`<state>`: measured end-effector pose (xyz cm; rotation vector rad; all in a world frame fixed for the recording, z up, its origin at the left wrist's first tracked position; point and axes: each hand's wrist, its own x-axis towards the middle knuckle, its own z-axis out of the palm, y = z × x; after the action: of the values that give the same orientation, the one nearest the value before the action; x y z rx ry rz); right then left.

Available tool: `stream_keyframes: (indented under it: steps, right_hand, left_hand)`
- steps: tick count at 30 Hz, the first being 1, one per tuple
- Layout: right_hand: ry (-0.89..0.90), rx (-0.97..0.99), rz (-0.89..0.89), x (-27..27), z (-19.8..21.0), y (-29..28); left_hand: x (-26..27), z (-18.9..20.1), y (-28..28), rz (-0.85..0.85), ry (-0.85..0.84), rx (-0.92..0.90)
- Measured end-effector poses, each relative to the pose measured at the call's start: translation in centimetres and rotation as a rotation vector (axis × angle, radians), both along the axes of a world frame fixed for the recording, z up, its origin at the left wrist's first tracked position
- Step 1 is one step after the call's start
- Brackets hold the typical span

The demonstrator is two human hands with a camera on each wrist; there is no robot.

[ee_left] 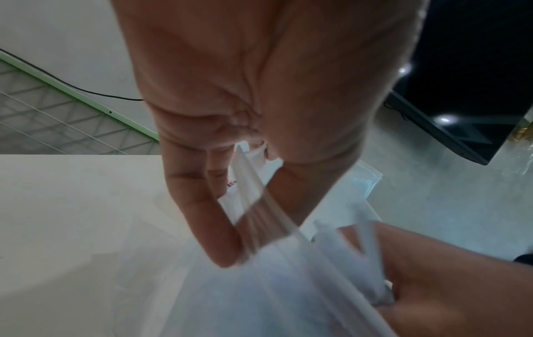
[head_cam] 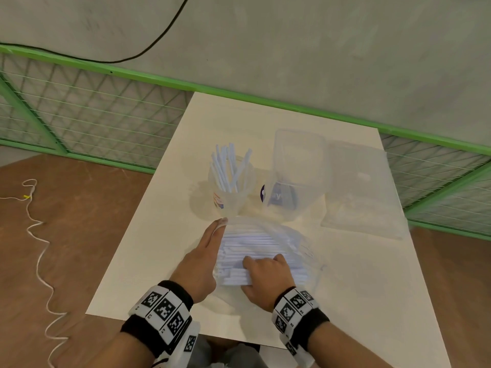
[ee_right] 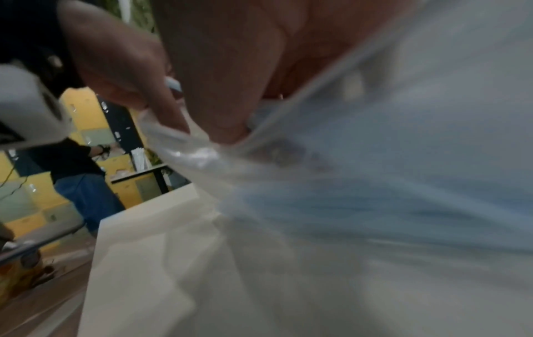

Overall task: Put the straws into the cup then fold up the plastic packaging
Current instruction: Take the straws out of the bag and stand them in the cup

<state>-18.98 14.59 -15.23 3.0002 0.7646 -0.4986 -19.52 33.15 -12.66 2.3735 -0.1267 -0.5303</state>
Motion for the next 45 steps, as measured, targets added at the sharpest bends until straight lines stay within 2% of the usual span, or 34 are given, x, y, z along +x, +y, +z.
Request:
stream_keyframes:
  steps: [5,7,11,13,15,18,25,27,30,33,37,40,43,45]
  right_hand:
    - [0.089,0.229,-0.117,0.3,1.6,-1.1]
    - [0.113,0.485,-0.23,0.4,3.0,-1.3]
    - [0.161,1.157,-0.537,0.3,7.1,-1.5]
    - [0.214,1.284,-0.642,0.3,8.0,-1.7]
    - [0.257,1.188,-0.692,0.2,7.0,-1.9]
    - [0.294,0.965,-0.641,-0.6,4.8,-2.0]
    - [0.238,0.828,-0.592,-0.3,4.2,-2.5]
    - [0.204,0.801,-0.571,0.4,5.5,-2.4]
    - [0.143,0.9,-0.579,3.0,10.4,-2.2]
    - [-0.023,1.035,-0.506,7.3,16.5,-1.7]
    - [-0.215,1.04,-0.472,12.4,21.7,0.4]
    - [-0.248,0.989,-0.454,15.1,22.3,2.3]
    - [-0.194,0.903,-0.458,17.1,19.7,3.8]
    - [-0.101,0.759,-0.464,17.7,17.7,4.6]
  left_hand:
    - [0.1,0.2,0.1,0.017,0.007,0.001]
    - [0.1,0.1,0.2,0.022,0.009,-0.008]
    - [0.1,0.0,0.4,0.024,0.009,-0.004]
    - [0.2,-0.1,0.4,0.027,0.002,-0.002]
    - [0.3,-0.1,0.4,0.023,-0.008,-0.008]
    - [0.4,-0.3,0.4,0.014,-0.005,-0.026]
    - [0.5,-0.1,0.3,0.006,-0.006,-0.038]
    - [0.6,-0.3,0.4,-0.004,-0.005,-0.039]
    - [0.6,-0.4,0.6,-0.01,0.007,-0.008]
    - [0.6,0.2,0.4,-0.009,0.025,0.007]
    - [0.7,0.6,0.4,-0.011,0.041,-0.005]
    - [0.7,0.8,0.5,-0.016,0.048,0.0]
    - [0.6,1.2,0.4,-0.02,0.066,0.024]
    - [0.5,1.4,0.4,-0.019,0.07,0.022]
